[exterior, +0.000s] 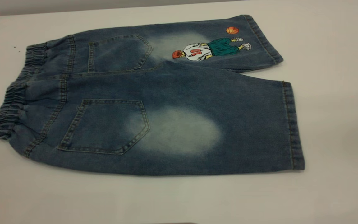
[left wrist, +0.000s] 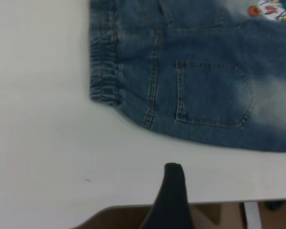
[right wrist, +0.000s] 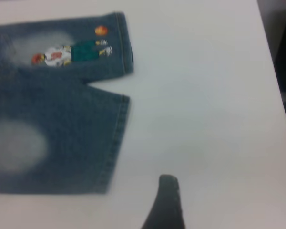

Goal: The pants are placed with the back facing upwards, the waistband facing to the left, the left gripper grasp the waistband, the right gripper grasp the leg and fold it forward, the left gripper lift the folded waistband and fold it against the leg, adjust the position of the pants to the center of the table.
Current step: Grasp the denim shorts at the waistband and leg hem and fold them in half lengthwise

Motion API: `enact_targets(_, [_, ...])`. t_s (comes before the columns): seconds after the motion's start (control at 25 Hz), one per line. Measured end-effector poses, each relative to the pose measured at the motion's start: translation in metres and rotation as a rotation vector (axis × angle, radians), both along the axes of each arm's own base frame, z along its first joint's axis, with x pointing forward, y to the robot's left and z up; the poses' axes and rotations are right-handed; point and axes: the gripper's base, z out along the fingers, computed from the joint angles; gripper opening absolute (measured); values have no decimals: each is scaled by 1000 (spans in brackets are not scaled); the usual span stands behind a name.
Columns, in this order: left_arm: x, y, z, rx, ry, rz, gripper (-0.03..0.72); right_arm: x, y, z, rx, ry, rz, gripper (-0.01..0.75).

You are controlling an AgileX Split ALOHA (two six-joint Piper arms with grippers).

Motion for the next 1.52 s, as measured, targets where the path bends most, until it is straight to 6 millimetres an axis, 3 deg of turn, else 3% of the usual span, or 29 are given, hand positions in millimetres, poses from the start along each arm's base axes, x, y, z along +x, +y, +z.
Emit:
enact_targets(0.28, [100,3,-25,-14,237,65,571,71,13,-7,5,236,49,549])
enact_targets(0.48, [152,6,-61,-2,316,108,571,101,27,-16,62,276,149,549])
enact_targets(0.68, [177,13,-97,16,414,149,571,108,35,-18,98,272,227,549])
enact_targets(0.88, [191,39,-127,11,488,257,571,108,36,-18,99,264,246,549])
enact_targets(1.04, [202,44,-151,23,520,271,570,108,36,-17,97,263,247,549])
enact_targets(1.32, [238,49,-176,48,553,249,570,108,36,-17,97,263,248,549])
enact_targets(1.52, [251,51,-193,53,586,244,570,108,36,-17,97,262,248,549])
